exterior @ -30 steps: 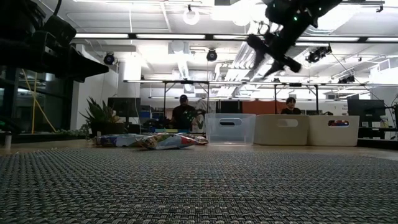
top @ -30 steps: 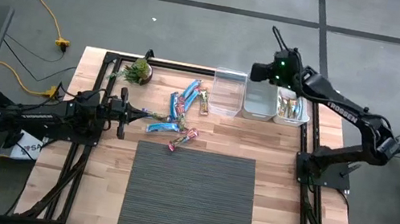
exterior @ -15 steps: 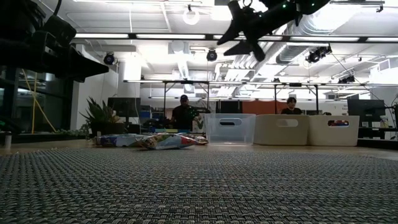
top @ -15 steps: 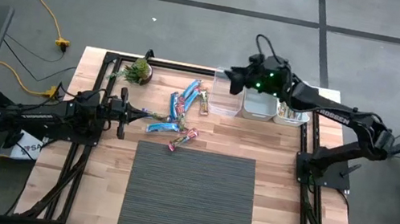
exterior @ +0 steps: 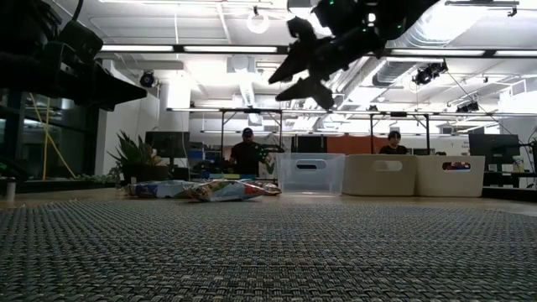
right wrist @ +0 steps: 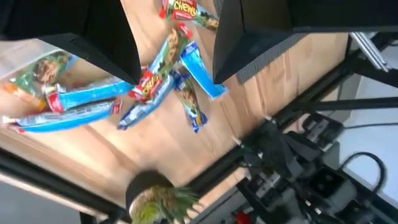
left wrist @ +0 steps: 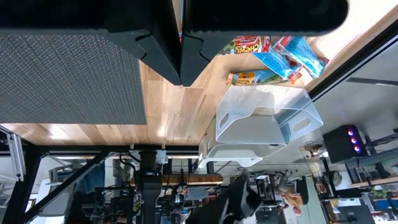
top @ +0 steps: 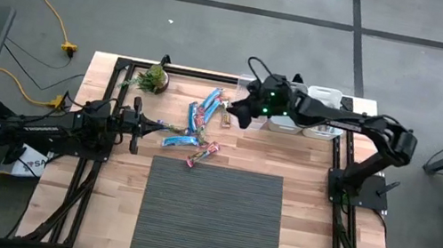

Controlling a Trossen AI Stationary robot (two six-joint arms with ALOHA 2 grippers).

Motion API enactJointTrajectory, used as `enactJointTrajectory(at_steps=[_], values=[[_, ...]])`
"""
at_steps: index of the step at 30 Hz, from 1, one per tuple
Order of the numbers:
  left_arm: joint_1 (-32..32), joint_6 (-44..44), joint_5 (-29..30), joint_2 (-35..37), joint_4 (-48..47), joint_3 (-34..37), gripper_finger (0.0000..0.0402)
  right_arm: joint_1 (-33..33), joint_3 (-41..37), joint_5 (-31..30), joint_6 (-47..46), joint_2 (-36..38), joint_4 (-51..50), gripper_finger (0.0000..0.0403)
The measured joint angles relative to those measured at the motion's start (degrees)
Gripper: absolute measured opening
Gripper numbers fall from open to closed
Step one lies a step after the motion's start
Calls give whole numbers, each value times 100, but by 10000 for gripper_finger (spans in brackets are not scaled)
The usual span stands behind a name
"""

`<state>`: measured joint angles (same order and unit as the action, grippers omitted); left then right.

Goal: Pick and place Granola Bars by type
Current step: Put the yellow granola bar into the white bin

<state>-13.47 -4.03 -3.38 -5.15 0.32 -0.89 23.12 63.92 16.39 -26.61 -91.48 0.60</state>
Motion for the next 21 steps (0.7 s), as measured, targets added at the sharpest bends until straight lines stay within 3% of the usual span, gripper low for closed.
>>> enactJointTrajectory(at_steps=[5,13,21], values=[[0,0,0,-2,-1,0,1,-143,992,-60,617,-547,-552,185],[2,-1,0,-1,-1,-1,1,-202,3529,-587,2068,-1884,-3508,185],[0,-1,0,-1,-2,-2,1,-115,5095,-933,2566,-2847,-4819,185]])
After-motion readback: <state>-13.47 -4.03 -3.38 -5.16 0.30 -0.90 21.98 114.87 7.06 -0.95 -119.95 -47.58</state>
